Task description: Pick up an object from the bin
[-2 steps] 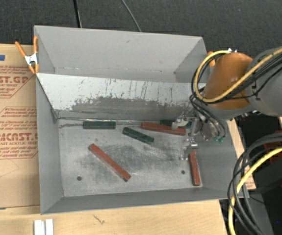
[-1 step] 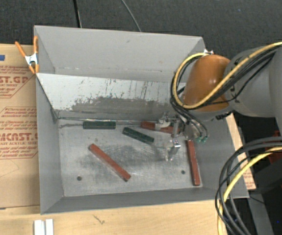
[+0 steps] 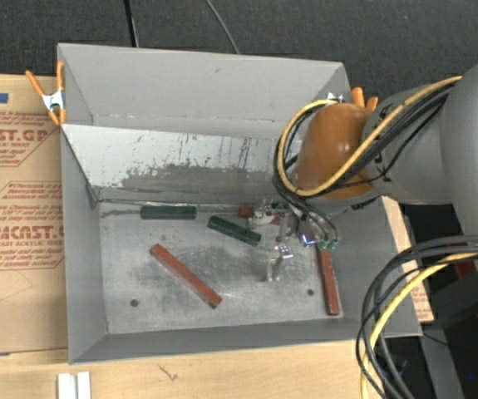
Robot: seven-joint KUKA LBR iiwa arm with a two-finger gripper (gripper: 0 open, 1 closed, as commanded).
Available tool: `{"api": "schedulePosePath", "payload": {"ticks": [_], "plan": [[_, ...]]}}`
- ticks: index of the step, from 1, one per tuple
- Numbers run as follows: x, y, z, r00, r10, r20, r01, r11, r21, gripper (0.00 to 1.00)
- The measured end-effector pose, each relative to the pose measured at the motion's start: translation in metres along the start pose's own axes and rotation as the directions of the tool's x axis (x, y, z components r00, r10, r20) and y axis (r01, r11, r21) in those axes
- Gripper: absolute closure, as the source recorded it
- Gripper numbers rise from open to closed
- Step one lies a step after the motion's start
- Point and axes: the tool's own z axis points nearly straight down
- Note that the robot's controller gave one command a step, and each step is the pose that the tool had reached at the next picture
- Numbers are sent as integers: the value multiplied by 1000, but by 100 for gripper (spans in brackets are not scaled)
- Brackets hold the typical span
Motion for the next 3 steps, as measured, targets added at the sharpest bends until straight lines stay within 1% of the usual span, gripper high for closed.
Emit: {"api": "schedulePosePath", "payload": {"ticks": [1,2,3], "plan": [[-27,41,2,999,44,15,-44,999,5,100],[-27,41,2,999,44,15,-44,999,5,100],[-12,50,-198,999,51,2,-51,999,4,100]]}}
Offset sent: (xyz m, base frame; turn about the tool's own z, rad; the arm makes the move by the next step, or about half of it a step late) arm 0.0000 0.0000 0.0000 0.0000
